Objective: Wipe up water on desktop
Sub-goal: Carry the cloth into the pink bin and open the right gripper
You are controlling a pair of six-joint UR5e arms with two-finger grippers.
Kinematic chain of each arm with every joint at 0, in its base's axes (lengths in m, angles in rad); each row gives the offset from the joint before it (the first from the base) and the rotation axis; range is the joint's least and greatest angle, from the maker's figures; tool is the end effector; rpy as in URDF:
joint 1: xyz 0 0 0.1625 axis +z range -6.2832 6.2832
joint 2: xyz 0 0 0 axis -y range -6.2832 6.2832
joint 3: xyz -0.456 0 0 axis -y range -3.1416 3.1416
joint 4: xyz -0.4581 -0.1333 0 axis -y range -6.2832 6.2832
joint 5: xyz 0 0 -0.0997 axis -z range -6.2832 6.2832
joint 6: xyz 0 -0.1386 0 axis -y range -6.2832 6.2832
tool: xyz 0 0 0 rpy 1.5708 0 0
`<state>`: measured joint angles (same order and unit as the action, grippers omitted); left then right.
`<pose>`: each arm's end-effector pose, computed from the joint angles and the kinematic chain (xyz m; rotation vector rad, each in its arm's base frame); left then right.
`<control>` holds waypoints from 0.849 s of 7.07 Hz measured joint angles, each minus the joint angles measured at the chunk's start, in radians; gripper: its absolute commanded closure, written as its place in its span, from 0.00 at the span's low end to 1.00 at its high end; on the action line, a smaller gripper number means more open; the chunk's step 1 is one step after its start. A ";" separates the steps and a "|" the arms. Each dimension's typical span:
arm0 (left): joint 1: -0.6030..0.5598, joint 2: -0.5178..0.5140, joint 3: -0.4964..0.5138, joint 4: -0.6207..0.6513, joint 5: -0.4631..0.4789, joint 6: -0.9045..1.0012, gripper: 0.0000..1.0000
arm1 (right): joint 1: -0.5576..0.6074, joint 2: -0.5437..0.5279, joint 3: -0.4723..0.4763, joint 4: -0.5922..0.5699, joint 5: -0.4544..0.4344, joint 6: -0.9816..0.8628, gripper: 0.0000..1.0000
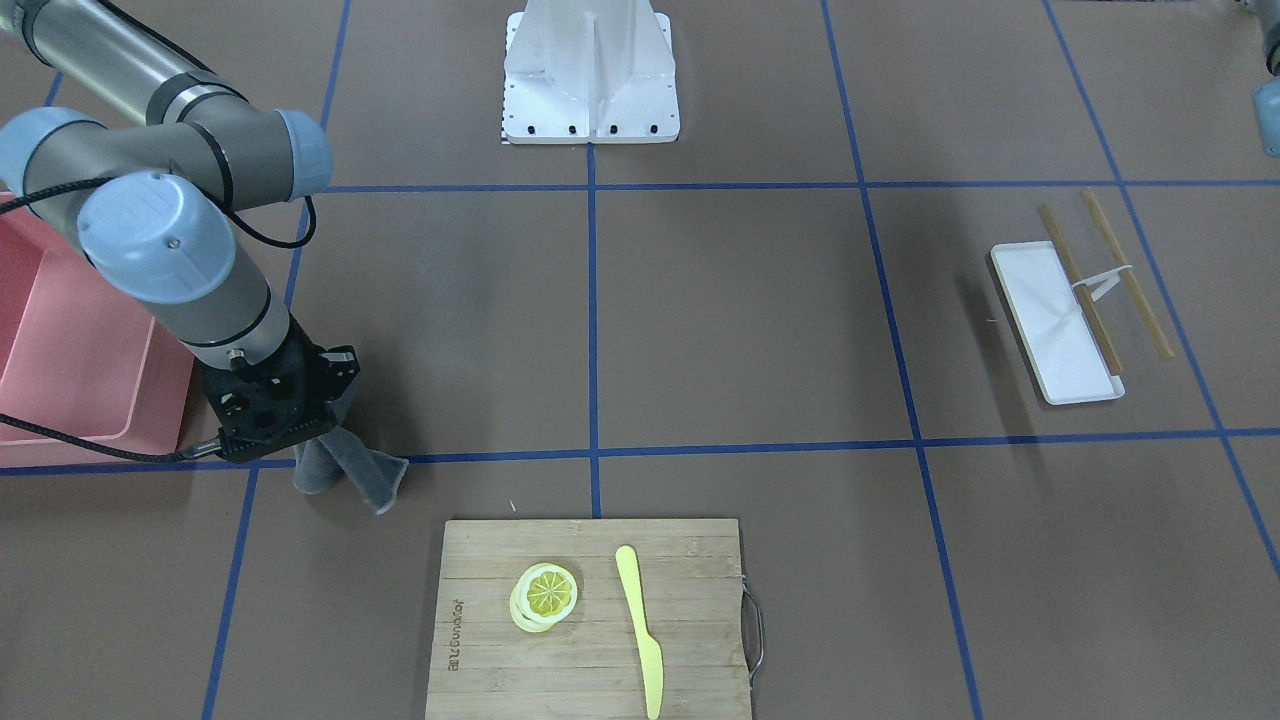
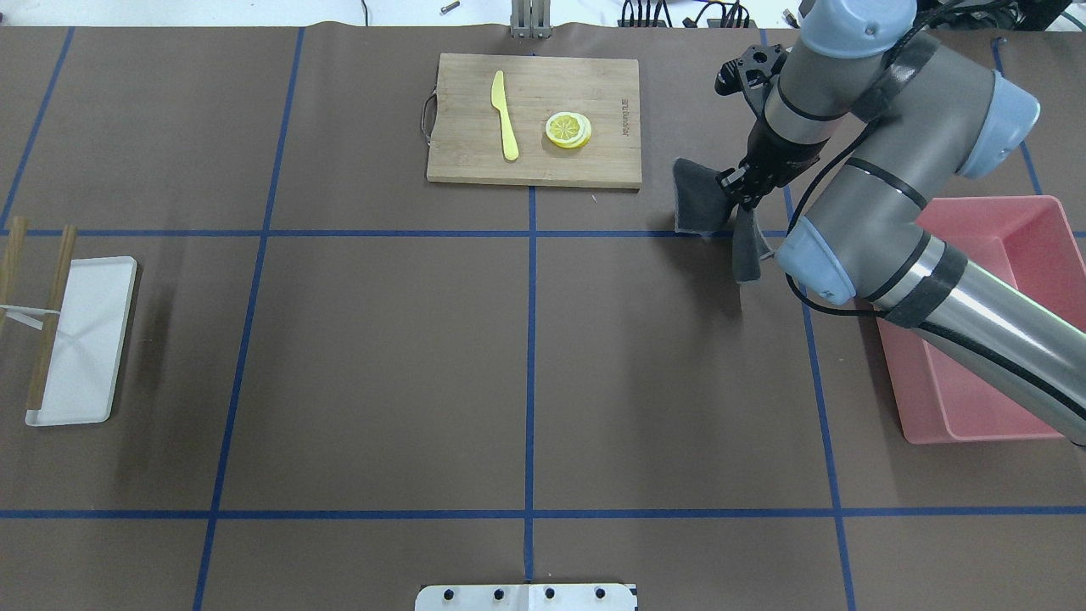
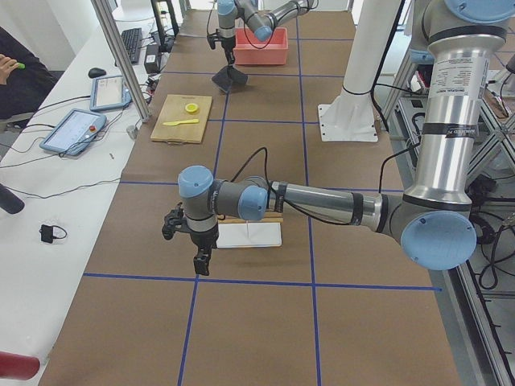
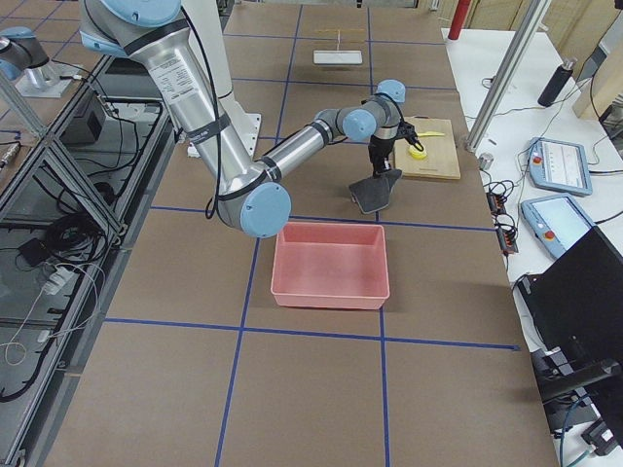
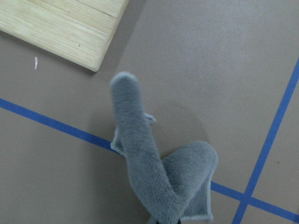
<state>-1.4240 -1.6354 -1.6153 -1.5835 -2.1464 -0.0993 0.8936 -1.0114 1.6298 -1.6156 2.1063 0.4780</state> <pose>0.0302 -0.5999 0.6710 0.0470 0.5852 0.0812 -0.4298 -0.6344 0.3294 0.1854 -0.7448 -0.3429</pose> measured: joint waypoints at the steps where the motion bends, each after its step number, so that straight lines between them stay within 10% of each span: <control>1: -0.001 0.001 -0.001 -0.001 -0.001 0.001 0.01 | 0.026 -0.024 0.084 -0.025 0.021 -0.001 1.00; 6: -0.001 0.003 -0.012 -0.001 -0.001 -0.002 0.01 | 0.346 -0.215 0.434 -0.302 0.064 -0.093 1.00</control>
<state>-1.4251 -1.6325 -1.6271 -1.5846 -2.1476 -0.1010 1.2396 -1.2265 2.0636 -1.9172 2.1701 0.3854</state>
